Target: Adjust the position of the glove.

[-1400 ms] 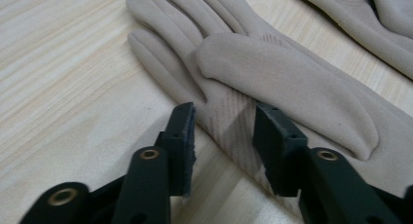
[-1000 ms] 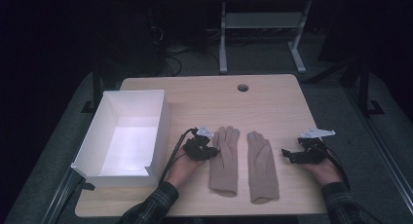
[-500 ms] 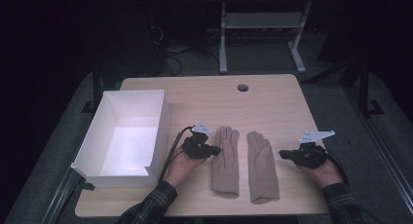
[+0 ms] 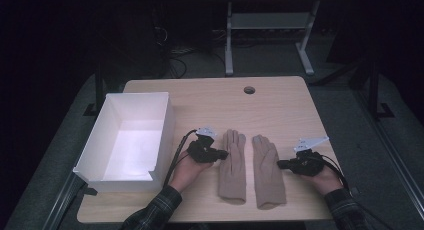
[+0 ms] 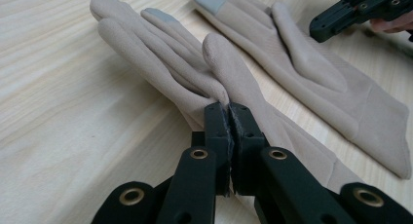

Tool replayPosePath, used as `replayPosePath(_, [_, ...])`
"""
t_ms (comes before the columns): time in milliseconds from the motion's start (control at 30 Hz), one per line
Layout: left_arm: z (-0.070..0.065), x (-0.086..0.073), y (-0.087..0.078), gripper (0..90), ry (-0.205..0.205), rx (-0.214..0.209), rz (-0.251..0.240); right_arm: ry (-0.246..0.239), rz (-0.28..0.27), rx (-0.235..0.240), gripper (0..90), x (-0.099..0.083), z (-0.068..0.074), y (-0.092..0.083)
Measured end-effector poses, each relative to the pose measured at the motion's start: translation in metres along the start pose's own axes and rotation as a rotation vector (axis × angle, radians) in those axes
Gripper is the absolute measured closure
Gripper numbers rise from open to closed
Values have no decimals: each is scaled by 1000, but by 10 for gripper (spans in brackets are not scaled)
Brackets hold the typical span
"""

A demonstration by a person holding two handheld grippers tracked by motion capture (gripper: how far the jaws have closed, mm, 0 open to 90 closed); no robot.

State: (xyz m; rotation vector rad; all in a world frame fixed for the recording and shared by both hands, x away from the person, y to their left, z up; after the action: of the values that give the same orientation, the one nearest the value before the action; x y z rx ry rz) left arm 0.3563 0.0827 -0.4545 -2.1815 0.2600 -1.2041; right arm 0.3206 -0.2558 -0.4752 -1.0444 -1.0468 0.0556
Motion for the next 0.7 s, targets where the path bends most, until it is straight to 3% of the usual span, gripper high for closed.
replayPosePath(467, [-9, 3, 5, 873, 30, -28, 11, -11, -4, 27, 897, 4, 6, 5])
replayPosePath(700, [-12, 6, 2, 873, 25, -46, -12, -21, -2, 54, 897, 9, 13, 10])
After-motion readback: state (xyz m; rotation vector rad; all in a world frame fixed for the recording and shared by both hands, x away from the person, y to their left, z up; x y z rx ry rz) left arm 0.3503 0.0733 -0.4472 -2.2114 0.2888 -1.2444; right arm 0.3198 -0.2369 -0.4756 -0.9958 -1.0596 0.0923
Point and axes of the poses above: each handheld gripper's, and its own axes: y roughly forward along the jaws, x roughly out of its top, z roughly to its left, the point moved 1 cm from there along y, roughly forward along the jaws, and after that the axes turned 7 degrees about -x, right-handed, at the moved point
